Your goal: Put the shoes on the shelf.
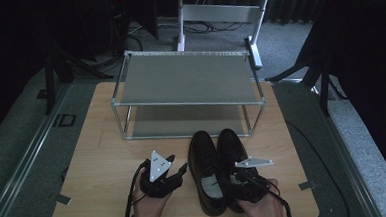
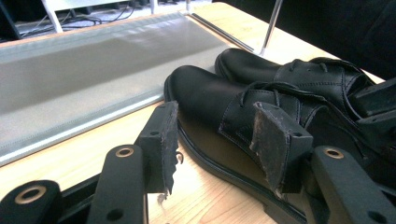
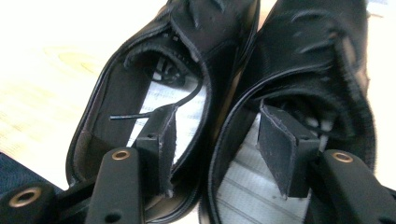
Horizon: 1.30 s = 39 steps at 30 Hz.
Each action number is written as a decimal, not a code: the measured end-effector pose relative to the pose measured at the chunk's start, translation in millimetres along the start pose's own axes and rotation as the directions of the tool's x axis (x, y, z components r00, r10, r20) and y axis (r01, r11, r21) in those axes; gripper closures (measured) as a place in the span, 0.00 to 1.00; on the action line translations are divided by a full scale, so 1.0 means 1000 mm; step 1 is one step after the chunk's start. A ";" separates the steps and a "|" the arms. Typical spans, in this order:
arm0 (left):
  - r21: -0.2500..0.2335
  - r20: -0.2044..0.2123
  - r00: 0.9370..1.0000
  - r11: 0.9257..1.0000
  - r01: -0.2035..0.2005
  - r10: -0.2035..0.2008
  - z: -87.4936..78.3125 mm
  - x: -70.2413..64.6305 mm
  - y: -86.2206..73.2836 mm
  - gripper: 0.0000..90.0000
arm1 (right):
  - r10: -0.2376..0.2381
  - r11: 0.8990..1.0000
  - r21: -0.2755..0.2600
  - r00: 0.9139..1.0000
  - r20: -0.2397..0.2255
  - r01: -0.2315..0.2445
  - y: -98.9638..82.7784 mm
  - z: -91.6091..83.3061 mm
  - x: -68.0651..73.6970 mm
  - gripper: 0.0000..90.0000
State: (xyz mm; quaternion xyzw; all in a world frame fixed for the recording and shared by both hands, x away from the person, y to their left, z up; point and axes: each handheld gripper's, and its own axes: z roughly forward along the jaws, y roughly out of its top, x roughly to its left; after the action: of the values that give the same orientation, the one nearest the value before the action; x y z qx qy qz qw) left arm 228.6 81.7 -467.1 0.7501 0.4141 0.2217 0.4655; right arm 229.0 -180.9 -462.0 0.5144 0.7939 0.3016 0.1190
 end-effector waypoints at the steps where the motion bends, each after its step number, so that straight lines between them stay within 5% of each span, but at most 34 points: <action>1: 0.000 -0.001 1.000 1.000 -0.001 0.001 0.000 0.000 0.000 0.57 | 0.006 1.000 0.003 1.000 0.002 -0.006 0.000 0.002 0.001 0.51; 14: -0.009 -0.011 1.000 1.000 -0.006 0.006 -0.002 0.001 0.000 0.57 | 0.048 0.996 0.068 0.996 0.079 -0.053 0.001 0.019 0.010 0.51; 26: -0.007 -0.014 1.000 1.000 -0.012 0.012 -0.001 -0.001 -0.001 0.57 | 0.042 0.987 0.148 0.992 0.123 -0.060 0.014 0.036 0.012 0.73; 39: -0.003 -0.015 1.000 1.000 -0.014 0.014 0.001 -0.001 -0.002 0.57 | 0.024 0.994 0.101 0.986 0.163 -0.041 0.010 0.036 0.011 0.91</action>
State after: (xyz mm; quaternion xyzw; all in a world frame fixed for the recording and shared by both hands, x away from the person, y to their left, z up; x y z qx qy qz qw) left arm 227.6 81.2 -469.2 0.7504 0.4121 0.2313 0.4621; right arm 249.8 -155.6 -483.4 0.5555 0.7878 0.2193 0.1510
